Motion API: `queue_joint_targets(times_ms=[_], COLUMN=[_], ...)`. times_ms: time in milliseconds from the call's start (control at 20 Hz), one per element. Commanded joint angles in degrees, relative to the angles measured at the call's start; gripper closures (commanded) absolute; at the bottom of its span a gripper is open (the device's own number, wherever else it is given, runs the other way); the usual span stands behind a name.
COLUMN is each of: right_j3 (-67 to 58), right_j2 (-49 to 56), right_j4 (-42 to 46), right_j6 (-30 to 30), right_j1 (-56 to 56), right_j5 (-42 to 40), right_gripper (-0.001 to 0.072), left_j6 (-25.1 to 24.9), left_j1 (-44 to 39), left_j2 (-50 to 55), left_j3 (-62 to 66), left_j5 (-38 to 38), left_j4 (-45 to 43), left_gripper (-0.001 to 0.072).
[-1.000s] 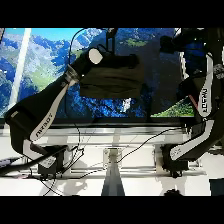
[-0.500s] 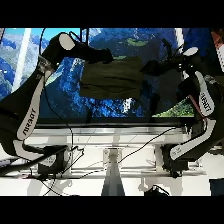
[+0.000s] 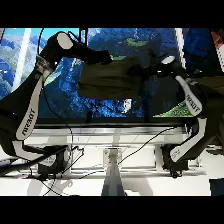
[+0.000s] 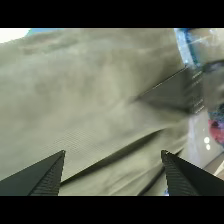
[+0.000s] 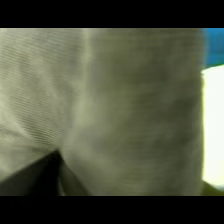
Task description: Fold the clothes and pants, and hang the long-sleeved shirts on hangers.
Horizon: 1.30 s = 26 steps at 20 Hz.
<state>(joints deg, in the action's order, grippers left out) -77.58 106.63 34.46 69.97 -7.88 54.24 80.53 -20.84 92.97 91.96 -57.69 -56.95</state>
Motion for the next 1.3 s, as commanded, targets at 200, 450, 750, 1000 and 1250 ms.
queue_joint_targets(times_ms=[200, 450, 750, 1000, 1250], right_j3=[-8.2, -20.0, -26.4, -26.9, -26.0], right_j2=[-0.7, -9.6, -29.2, -43.8, -46.4], right_j4=[7.2, 14.3, 27.1, 50.4, 59.0], right_j6=[2.4, 5.2, 22.1, 29.8, 29.9], right_j1=[-9.4, 2.4, 24.7, 45.7, 68.4], right_j5=[-8.3, 7.6, 25.7, 34.4, 46.0], right_gripper=[0.0687, 0.0687, 0.0687, 0.0686, 0.0685], left_j6=[0.0, 0.0, 0.0, 0.0, 0.0], left_j1=[2.3, 4.6, 5.2, 5.2, 5.2], left_j2=[-1.6, -10.5, -18.7, -19.3, -18.9], left_j3=[0.1, 0.1, 0.0, 0.0, 0.0], left_j5=[-4.5, -4.9, -4.1, -4.1, -4.1], left_j4=[-4.8, -12.0, -12.0, -12.0, -12.0], left_gripper=[0.0096, 0.0136, 0.0135, 0.0135, 0.0135])
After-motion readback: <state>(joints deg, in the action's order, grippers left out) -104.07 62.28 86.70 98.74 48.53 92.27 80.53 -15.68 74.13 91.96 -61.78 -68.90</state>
